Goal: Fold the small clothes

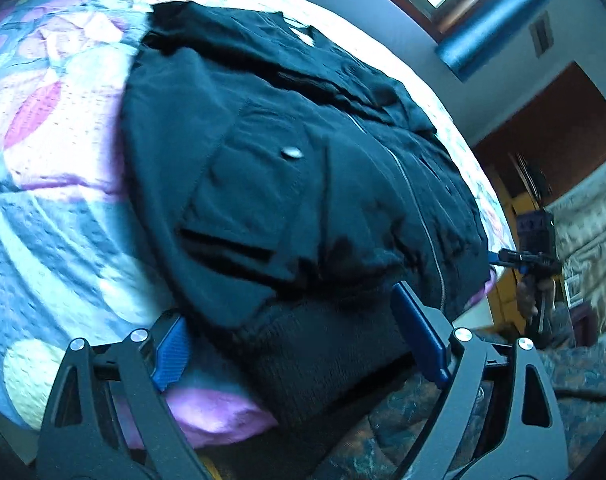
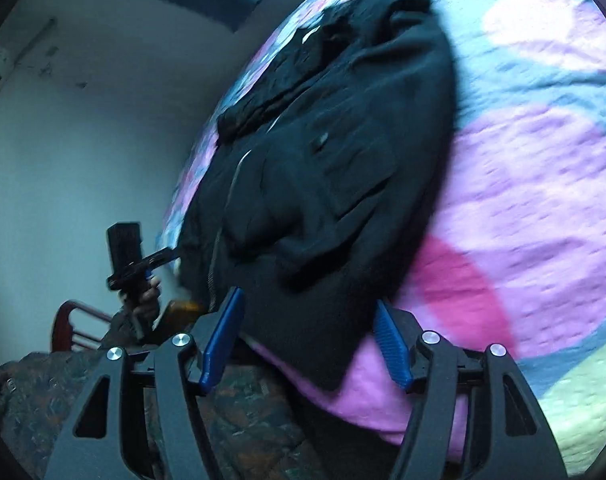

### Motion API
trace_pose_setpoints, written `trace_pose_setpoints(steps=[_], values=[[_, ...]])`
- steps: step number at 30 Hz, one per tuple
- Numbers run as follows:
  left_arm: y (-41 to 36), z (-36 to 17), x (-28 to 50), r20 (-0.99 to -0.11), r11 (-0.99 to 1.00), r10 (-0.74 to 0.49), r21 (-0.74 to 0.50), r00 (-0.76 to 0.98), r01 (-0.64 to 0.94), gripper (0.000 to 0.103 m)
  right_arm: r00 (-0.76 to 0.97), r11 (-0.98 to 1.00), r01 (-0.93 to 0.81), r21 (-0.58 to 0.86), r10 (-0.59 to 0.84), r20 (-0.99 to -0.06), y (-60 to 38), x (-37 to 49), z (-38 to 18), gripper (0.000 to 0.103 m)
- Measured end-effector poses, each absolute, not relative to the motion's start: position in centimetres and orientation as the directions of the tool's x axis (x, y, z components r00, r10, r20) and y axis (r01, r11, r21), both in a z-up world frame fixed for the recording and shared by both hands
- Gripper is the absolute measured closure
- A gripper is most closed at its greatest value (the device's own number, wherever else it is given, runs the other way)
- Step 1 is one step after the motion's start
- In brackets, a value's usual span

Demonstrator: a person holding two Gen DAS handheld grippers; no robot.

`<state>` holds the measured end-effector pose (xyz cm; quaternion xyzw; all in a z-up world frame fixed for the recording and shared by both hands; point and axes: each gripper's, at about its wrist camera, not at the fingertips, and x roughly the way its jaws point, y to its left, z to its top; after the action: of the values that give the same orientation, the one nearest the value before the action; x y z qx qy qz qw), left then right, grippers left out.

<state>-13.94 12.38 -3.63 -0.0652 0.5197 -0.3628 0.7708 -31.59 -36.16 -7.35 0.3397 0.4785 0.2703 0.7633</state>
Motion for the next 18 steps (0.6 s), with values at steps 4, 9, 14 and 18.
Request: trace_pose_setpoints(steps=[4, 9, 14, 18], values=[[13.2, -3.9, -13.5, -0.761, 0.756, -0.611, -0.48, 0.217, 0.446, 0.039, 0.393, 0.635, -0.074, 0.769, 0.727, -0.563, -36.0, -31.7, -7.7, 0.063], [15.1, -4.5, -12.8, -0.76, 0.781, -0.607, -0.516, 0.232, 0.351, 0.069, 0.39, 0.646, -0.055, 0.761, 0.716, -0.579, -36.6, -31.9, -8.3, 0.088], [14.9, -4.2, -12.8, -0.779, 0.801, -0.58, -0.493, 0.239, 0.339, 0.075, 0.429, 0.531, -0.069, 0.844, 0.78, -0.455, -38.0, -32.1, -7.8, 0.09], [16.0, -2.9, -12.0, -0.726, 0.765, -0.642, -0.589, 0.245, 0.261, 0.084, 0.468, 0.43, -0.092, 0.898, 0.815, -0.342, -38.7, -31.8, -6.8, 0.091]])
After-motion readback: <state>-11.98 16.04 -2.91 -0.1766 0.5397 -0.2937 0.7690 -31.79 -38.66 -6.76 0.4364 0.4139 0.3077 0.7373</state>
